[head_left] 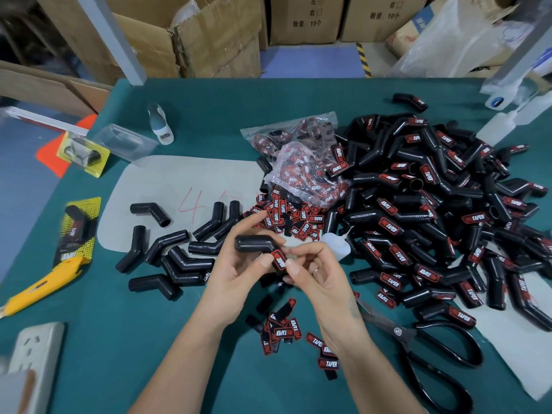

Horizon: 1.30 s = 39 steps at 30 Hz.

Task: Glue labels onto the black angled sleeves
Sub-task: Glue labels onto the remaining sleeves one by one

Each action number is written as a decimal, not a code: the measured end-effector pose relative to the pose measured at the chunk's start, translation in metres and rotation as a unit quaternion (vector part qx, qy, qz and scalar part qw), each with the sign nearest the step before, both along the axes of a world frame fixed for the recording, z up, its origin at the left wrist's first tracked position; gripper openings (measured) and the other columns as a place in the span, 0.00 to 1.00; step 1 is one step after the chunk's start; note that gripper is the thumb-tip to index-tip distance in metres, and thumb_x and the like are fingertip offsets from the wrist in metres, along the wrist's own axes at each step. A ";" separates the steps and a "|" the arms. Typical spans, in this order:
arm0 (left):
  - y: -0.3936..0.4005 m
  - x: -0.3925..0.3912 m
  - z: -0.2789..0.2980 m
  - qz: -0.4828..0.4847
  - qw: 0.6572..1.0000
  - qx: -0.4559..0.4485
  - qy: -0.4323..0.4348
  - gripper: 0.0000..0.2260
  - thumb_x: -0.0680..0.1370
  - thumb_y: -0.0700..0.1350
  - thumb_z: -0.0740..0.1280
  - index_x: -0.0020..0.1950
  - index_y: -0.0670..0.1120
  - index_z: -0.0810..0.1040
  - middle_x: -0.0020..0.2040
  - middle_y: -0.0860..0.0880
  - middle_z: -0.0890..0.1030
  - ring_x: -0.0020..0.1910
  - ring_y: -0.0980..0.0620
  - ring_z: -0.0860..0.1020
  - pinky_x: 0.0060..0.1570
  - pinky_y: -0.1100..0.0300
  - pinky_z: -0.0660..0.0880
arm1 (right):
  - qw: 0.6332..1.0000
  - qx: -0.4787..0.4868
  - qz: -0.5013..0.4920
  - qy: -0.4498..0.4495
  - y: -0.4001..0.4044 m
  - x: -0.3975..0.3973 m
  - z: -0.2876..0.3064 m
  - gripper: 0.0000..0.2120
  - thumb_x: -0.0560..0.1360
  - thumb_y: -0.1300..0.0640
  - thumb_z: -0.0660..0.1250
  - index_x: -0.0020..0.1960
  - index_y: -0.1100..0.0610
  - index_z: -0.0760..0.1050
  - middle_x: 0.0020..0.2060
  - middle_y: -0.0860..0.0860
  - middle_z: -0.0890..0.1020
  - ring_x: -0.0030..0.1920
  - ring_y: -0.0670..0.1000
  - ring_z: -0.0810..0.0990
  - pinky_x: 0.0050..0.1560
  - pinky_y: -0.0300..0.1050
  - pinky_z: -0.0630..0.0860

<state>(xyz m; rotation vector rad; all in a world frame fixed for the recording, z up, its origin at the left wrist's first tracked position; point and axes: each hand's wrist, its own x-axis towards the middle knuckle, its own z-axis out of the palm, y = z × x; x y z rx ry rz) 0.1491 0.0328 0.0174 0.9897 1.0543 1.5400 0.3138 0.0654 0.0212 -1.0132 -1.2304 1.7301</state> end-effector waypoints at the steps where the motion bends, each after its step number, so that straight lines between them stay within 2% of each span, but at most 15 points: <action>1: 0.000 0.002 0.001 0.018 0.999 -0.006 -0.044 0.24 0.81 0.40 0.70 0.76 0.51 0.72 0.60 0.41 0.82 0.61 0.36 0.81 0.65 0.36 0.77 | 1.000 0.001 -0.012 0.004 -0.001 0.000 0.001 0.18 0.72 0.36 0.77 0.55 0.46 0.80 0.47 0.47 0.81 0.51 0.49 0.79 0.59 0.56 0.80; 3: 0.001 0.007 0.003 0.055 0.990 -0.019 -0.125 0.23 0.80 0.37 0.71 0.74 0.51 0.75 0.60 0.41 0.83 0.63 0.34 0.82 0.62 0.45 0.79 | 1.000 0.005 -0.028 -0.002 -0.003 -0.002 0.003 0.19 0.73 0.33 0.75 0.53 0.45 0.80 0.46 0.44 0.81 0.50 0.50 0.81 0.56 0.47 0.80; 5: 0.002 0.012 0.003 0.086 0.980 -0.023 -0.176 0.23 0.79 0.36 0.70 0.72 0.51 0.78 0.59 0.42 0.84 0.64 0.34 0.81 0.62 0.49 0.79 | 0.999 0.009 -0.030 -0.012 -0.004 -0.003 0.003 0.18 0.74 0.32 0.73 0.52 0.45 0.80 0.45 0.44 0.82 0.49 0.52 0.83 0.54 0.43 0.79; 7: 0.002 0.017 0.003 0.105 0.973 -0.024 -0.204 0.22 0.78 0.34 0.68 0.70 0.50 0.80 0.60 0.42 0.85 0.66 0.36 0.81 0.63 0.47 0.79 | 0.999 0.014 -0.029 -0.013 -0.005 -0.006 0.002 0.14 0.75 0.37 0.73 0.52 0.45 0.82 0.46 0.44 0.82 0.49 0.52 0.83 0.53 0.42 0.79; 9: 0.001 0.023 0.002 0.106 0.970 -0.030 -0.218 0.21 0.79 0.33 0.67 0.68 0.50 0.81 0.62 0.41 0.84 0.68 0.36 0.80 0.66 0.40 0.78 | 0.999 0.020 -0.032 -0.010 -0.006 -0.008 0.001 0.11 0.74 0.42 0.73 0.54 0.46 0.83 0.45 0.47 0.81 0.49 0.51 0.81 0.55 0.46 0.79; 11: -0.001 0.027 0.002 0.098 0.973 -0.032 -0.205 0.19 0.79 0.34 0.71 0.68 0.48 0.81 0.63 0.39 0.83 0.68 0.35 0.79 0.63 0.37 0.78 | 0.999 0.033 -0.039 -0.004 -0.007 -0.010 0.001 0.11 0.73 0.45 0.75 0.54 0.47 0.85 0.46 0.51 0.80 0.49 0.50 0.80 0.56 0.47 0.79; 14: -0.003 0.029 0.004 0.102 0.983 -0.030 -0.151 0.17 0.77 0.39 0.74 0.66 0.49 0.81 0.63 0.38 0.83 0.66 0.36 0.81 0.61 0.46 0.81 | 0.997 0.037 -0.063 0.015 -0.004 -0.011 -0.001 0.10 0.70 0.48 0.77 0.51 0.48 0.88 0.43 0.48 0.79 0.46 0.44 0.79 0.52 0.38 0.76; 19: -0.005 0.027 0.004 0.093 0.991 -0.018 -0.094 0.14 0.79 0.40 0.73 0.64 0.48 0.82 0.63 0.38 0.84 0.63 0.41 0.83 0.58 0.53 0.81 | 0.995 0.028 -0.091 0.012 -0.001 -0.010 -0.006 0.09 0.69 0.46 0.79 0.46 0.48 0.89 0.41 0.44 0.77 0.44 0.44 0.77 0.50 0.38 0.74; 21: -0.005 0.027 0.003 0.090 0.992 -0.017 -0.087 0.13 0.79 0.40 0.73 0.63 0.47 0.82 0.63 0.39 0.84 0.63 0.41 0.83 0.58 0.54 0.81 | 0.995 0.026 -0.095 0.013 0.000 -0.010 -0.006 0.08 0.68 0.46 0.79 0.45 0.48 0.89 0.40 0.42 0.77 0.43 0.44 0.77 0.49 0.37 0.74; 32: -0.006 0.029 0.009 0.084 0.993 -0.021 -0.078 0.11 0.79 0.40 0.72 0.61 0.48 0.82 0.62 0.39 0.84 0.64 0.41 0.83 0.59 0.53 0.81 | 0.995 0.016 -0.095 0.015 0.001 -0.008 -0.005 0.08 0.68 0.48 0.79 0.45 0.51 0.89 0.41 0.47 0.78 0.46 0.46 0.79 0.51 0.39 0.76; 39: -0.005 0.024 0.012 0.087 0.994 -0.042 -0.043 0.12 0.75 0.42 0.75 0.58 0.51 0.84 0.60 0.43 0.85 0.59 0.46 0.85 0.56 0.54 0.82 | 0.996 0.032 -0.085 0.011 0.002 -0.005 -0.004 0.07 0.69 0.49 0.79 0.46 0.50 0.89 0.42 0.45 0.80 0.46 0.45 0.81 0.51 0.36 0.77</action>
